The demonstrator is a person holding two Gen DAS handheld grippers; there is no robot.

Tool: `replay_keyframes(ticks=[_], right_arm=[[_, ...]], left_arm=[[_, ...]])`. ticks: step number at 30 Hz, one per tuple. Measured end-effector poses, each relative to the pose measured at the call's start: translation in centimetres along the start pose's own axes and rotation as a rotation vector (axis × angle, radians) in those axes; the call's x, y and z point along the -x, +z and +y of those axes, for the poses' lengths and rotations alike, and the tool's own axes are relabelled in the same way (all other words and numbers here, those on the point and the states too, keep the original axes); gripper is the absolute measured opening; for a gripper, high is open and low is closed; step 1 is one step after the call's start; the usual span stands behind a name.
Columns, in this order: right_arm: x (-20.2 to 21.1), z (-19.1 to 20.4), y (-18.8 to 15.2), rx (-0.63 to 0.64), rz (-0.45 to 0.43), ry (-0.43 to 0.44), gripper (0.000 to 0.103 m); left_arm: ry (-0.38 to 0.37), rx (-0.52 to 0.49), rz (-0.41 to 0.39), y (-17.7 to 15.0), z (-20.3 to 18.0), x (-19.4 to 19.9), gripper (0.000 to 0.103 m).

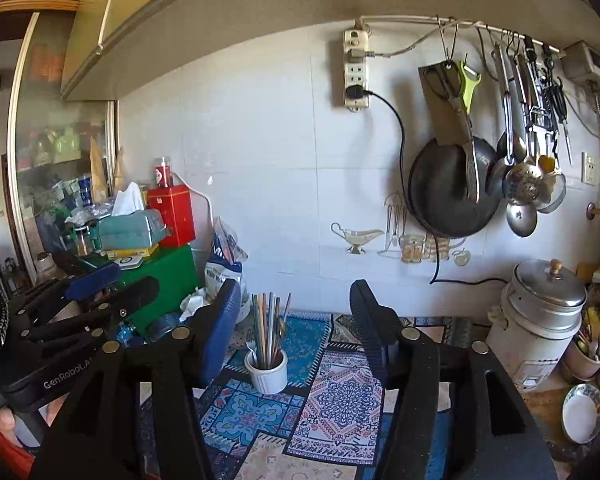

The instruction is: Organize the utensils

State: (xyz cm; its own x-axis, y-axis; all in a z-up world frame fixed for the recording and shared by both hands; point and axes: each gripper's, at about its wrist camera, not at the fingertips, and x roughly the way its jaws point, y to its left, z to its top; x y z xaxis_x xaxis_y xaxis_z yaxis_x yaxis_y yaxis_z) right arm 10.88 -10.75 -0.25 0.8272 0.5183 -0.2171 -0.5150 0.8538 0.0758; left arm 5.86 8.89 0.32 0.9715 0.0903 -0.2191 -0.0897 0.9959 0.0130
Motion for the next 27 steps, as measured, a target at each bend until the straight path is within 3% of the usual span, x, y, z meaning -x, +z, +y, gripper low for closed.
replay_keyframes(ticks=[3, 8, 27], right_arm=[[2.0, 0.1, 0.0, -0.013, -0.049, -0.009, 0.086], [4.2, 0.0, -0.5, -0.026, -0.096, -0.048, 0.103], [5.6, 1.0, -1.9, 0.004, -0.076, -0.093, 0.103]], left_arm=[[0.036, -0.006, -0.037, -0.2, -0.5, 2.2, 0.083], [0.064, 0.012, -0.065, -0.6, -0.4, 4.1, 0.097], [0.087, 0.049, -0.04, -1.8, 0.8, 4.4, 0.102]])
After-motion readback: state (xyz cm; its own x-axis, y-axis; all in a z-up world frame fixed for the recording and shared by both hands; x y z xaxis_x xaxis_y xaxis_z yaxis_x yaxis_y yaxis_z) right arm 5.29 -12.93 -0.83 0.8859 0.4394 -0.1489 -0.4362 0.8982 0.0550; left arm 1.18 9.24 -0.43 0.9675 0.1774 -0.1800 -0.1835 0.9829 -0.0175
